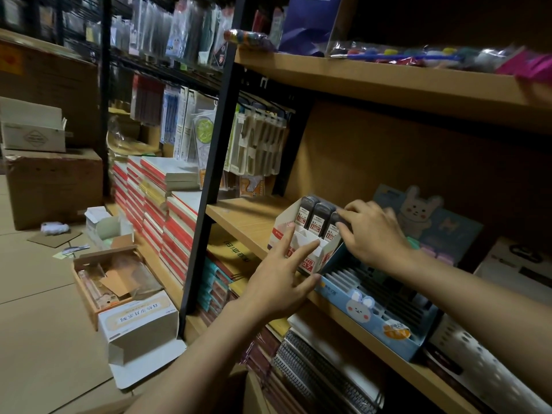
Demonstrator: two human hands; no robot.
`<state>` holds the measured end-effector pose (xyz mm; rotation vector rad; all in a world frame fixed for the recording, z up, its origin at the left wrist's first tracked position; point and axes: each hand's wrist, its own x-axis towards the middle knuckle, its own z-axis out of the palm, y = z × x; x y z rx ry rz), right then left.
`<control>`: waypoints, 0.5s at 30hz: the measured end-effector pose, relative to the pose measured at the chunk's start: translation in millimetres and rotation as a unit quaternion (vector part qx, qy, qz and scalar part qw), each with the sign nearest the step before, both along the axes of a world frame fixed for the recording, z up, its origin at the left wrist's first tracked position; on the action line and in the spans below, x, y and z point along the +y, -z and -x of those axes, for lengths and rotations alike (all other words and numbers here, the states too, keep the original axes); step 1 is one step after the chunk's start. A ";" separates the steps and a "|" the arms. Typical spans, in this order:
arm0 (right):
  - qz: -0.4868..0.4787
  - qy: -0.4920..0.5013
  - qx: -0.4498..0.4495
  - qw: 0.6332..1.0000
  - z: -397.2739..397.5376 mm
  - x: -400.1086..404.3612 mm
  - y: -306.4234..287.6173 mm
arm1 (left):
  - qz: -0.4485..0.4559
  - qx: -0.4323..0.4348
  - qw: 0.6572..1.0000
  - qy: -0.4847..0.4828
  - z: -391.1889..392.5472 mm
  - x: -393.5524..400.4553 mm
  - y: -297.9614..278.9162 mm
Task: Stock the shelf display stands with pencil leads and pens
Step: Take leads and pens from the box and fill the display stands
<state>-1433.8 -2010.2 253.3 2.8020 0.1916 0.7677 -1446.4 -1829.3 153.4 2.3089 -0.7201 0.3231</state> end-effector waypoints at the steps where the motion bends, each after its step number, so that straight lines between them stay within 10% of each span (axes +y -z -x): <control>1: -0.018 -0.006 0.003 1.000 4.5 0.6 -1.5 | 0.007 -0.007 1.000 0.009 3.1 0.8 -1.1; 7: -0.326 -0.195 -0.102 0.919 66.7 25.4 5.2 | 0.090 -0.044 0.995 0.025 40.4 18.3 -2.3; 15: -0.582 -0.181 0.101 0.786 157.5 85.5 183.1 | 0.027 0.260 0.964 -0.039 108.1 80.3 91.7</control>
